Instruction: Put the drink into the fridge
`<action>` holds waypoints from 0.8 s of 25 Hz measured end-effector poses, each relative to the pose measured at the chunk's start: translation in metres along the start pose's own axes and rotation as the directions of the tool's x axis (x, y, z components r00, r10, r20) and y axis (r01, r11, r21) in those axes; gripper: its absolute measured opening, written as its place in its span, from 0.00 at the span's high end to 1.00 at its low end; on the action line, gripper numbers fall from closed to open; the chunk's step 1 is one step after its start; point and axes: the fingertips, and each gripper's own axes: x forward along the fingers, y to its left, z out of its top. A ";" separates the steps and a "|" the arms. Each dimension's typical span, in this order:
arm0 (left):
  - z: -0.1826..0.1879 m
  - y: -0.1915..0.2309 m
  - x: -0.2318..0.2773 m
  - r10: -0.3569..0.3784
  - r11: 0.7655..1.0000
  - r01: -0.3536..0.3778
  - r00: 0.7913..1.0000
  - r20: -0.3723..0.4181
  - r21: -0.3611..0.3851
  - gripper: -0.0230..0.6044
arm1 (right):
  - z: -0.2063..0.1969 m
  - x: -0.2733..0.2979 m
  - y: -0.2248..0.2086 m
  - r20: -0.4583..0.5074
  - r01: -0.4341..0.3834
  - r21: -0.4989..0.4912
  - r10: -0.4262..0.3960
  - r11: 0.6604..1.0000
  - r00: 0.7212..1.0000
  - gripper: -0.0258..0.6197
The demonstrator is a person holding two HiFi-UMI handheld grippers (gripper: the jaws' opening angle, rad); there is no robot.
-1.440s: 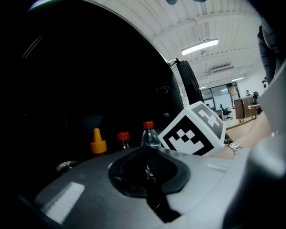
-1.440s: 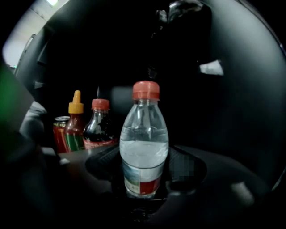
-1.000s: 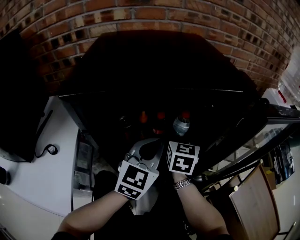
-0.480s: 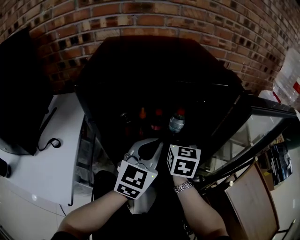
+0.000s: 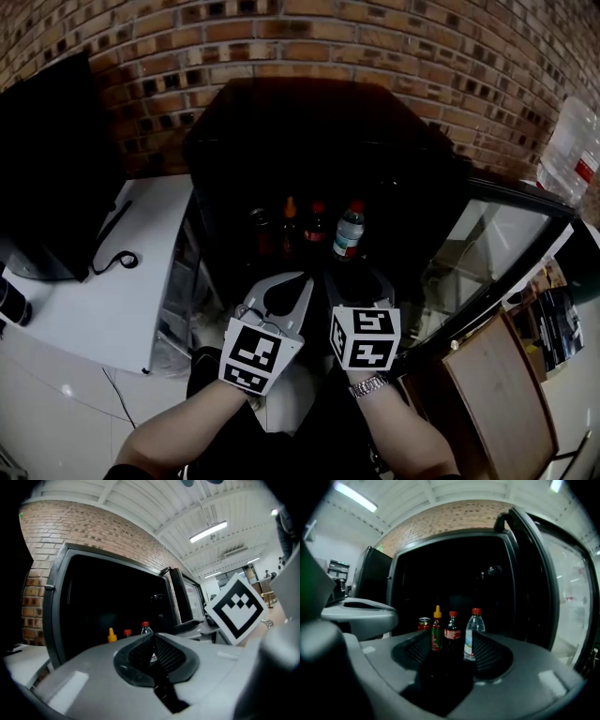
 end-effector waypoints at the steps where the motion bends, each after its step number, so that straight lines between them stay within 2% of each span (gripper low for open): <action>1: 0.001 -0.003 -0.008 0.012 1.000 -0.012 1.000 0.003 -0.003 0.96 | 0.001 -0.009 0.006 0.009 -0.015 -0.007 0.015 1.000 1.000 0.54; 9: 0.005 -0.037 -0.075 0.101 0.994 -0.101 0.995 0.019 -0.033 0.96 | 0.007 -0.080 0.054 0.068 -0.122 -0.069 0.126 0.990 0.990 0.75; 14: 0.012 -0.064 -0.114 0.154 0.987 -0.152 0.988 0.031 -0.042 0.96 | 0.007 -0.128 0.074 0.101 -0.160 -0.099 0.170 0.982 0.980 0.84; 20: 0.020 -0.102 -0.145 0.177 0.984 -0.176 0.983 0.041 -0.039 0.96 | 0.004 -0.180 0.081 0.129 -0.181 -0.113 0.195 0.977 0.972 0.96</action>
